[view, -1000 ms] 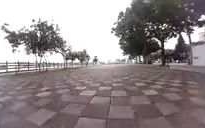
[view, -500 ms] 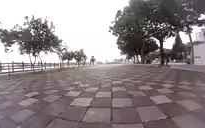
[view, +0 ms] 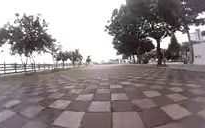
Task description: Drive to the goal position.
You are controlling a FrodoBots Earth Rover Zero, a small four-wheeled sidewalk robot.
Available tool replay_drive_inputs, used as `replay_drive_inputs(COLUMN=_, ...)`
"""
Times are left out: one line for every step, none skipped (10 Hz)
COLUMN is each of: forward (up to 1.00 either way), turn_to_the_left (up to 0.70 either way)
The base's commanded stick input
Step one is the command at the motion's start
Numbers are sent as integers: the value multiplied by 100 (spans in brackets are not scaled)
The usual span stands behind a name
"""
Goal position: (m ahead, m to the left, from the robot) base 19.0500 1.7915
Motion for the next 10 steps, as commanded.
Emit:
replay_drive_inputs(forward=100, turn_to_the_left=0)
replay_drive_inputs(forward=100, turn_to_the_left=0)
replay_drive_inputs(forward=100, turn_to_the_left=0)
replay_drive_inputs(forward=100, turn_to_the_left=0)
replay_drive_inputs(forward=100, turn_to_the_left=0)
replay_drive_inputs(forward=100, turn_to_the_left=0)
replay_drive_inputs(forward=100, turn_to_the_left=0)
replay_drive_inputs(forward=100, turn_to_the_left=0)
replay_drive_inputs(forward=100, turn_to_the_left=0)
replay_drive_inputs(forward=100, turn_to_the_left=0)
